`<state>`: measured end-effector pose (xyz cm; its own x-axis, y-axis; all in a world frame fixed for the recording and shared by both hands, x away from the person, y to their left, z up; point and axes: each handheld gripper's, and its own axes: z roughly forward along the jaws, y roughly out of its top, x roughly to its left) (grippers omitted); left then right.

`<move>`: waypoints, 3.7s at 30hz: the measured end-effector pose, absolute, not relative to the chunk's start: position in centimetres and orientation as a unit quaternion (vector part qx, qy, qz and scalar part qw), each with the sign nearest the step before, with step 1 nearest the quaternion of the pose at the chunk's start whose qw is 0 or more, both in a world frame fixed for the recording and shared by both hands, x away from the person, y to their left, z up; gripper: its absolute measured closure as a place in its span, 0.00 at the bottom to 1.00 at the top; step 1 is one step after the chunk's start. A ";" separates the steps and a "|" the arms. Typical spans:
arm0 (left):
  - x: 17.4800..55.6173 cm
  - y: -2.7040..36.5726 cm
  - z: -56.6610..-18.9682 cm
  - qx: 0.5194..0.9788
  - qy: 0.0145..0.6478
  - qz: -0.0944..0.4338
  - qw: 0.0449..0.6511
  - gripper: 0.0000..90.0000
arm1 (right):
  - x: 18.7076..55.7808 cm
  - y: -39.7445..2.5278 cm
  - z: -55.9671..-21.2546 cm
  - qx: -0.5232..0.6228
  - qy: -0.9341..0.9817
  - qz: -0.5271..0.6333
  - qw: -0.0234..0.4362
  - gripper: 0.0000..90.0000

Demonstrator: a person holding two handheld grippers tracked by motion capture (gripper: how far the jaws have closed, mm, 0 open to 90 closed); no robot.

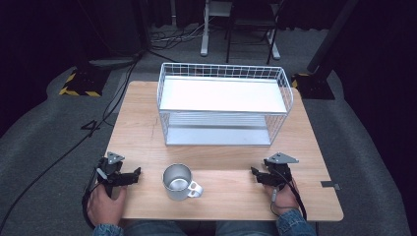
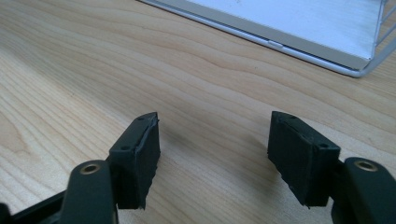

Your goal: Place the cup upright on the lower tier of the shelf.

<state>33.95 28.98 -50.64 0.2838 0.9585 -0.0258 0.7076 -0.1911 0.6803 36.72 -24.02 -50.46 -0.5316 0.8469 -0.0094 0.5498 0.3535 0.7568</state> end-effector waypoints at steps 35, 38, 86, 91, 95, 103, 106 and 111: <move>33.9 29.0 -50.6 0.743 0.561 0.209 0.300 0.07 | 33.5 -21.8 -45.4 0.391 0.806 0.412 0.169 0.51; 34.0 29.0 -50.6 0.743 0.560 0.209 0.300 0.07 | 33.0 -21.0 -44.7 0.380 0.808 0.422 0.158 0.52; 33.9 29.0 -50.6 0.743 0.561 0.210 0.300 0.08 | 30.2 -6.4 -45.1 0.201 0.887 0.411 0.066 0.76; 33.9 29.0 -50.6 0.742 0.561 0.210 0.300 0.08 | 30.2 -6.3 -45.0 0.197 0.890 0.407 0.066 0.78; 33.9 29.0 -50.6 0.742 0.561 0.210 0.300 0.08 | 30.2 -6.2 -45.1 0.199 0.888 0.409 0.063 0.78; 33.9 29.0 -50.6 0.742 0.561 0.210 0.300 0.08 | 30.1 -6.1 -45.0 0.192 0.892 0.404 0.059 0.79; 33.9 29.0 -50.6 0.742 0.561 0.210 0.300 0.08 | 29.9 -6.0 -44.9 0.196 0.891 0.404 0.067 0.79; 33.9 29.0 -50.6 0.742 0.561 0.210 0.300 0.08 | 30.0 -6.2 -44.5 0.207 0.878 0.427 0.062 0.79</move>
